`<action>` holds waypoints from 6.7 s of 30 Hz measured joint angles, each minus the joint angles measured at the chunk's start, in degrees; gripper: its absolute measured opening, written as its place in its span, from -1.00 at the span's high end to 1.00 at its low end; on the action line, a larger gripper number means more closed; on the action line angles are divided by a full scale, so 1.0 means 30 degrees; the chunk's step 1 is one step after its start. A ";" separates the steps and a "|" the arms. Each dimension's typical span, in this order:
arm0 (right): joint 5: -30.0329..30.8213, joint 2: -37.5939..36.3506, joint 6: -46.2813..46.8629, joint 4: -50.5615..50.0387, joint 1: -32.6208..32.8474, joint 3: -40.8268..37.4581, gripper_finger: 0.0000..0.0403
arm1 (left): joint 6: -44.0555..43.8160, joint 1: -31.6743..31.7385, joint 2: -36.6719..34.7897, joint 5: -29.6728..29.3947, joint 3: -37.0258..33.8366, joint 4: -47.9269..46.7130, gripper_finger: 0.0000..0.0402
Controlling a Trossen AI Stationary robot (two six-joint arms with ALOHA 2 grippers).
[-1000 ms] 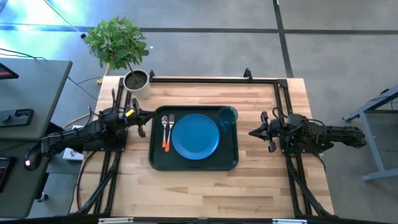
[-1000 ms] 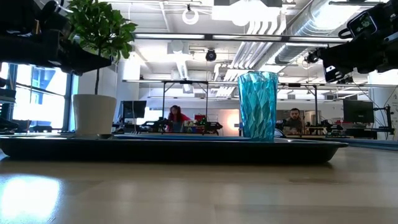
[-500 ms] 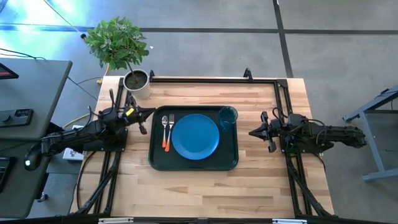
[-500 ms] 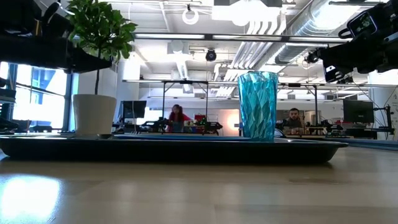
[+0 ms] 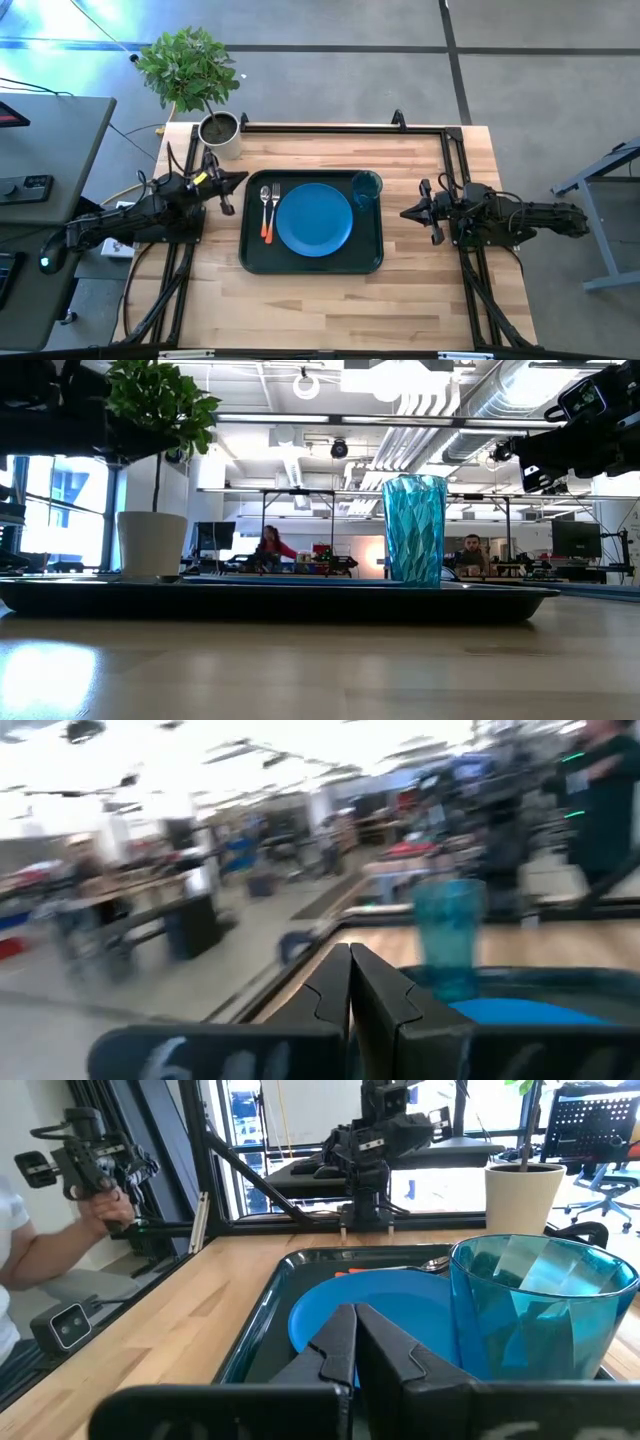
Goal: Pick and place plate/cup/fork/spoon on tray
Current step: Return to Home Position
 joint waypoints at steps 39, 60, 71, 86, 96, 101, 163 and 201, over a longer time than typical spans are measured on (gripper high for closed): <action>-0.0004 0.0000 0.0000 0.0000 0.0000 0.0000 1.00 | -0.1726 0.2615 -0.0482 -0.3764 0.0022 0.0323 1.00; -0.0004 0.0000 0.0000 0.0000 0.0000 0.0000 1.00 | -0.2984 0.1704 -0.0363 0.0957 0.0015 -0.3836 1.00; -0.0004 0.0000 0.0000 0.0000 0.0000 0.0000 1.00 | -0.3151 -0.0146 0.0167 0.3130 0.0015 -0.2456 1.00; -0.0004 0.0000 0.0000 0.0000 -0.0003 0.0000 1.00 | -0.2474 -0.2763 0.0590 0.5989 0.0015 -0.2565 1.00; 0.0015 0.0000 0.0000 0.0000 -0.0003 0.0000 1.00 | -0.3578 -0.5482 0.2769 0.9320 0.0015 -0.2769 1.00; 0.0018 0.0000 0.0000 0.0000 -0.0004 -0.0003 1.00 | -0.3347 -0.5901 0.2969 0.9327 0.0010 -0.2668 1.00; 0.0025 -0.0022 0.0000 0.0000 0.0000 0.0000 1.00 | -0.5832 -0.5858 -0.1000 0.3230 0.0000 -0.3391 1.00; 0.0025 -0.0022 0.0000 0.0000 0.0000 -0.0007 1.00 | -0.9804 -0.5858 -0.0787 0.2983 0.0000 -0.3481 1.00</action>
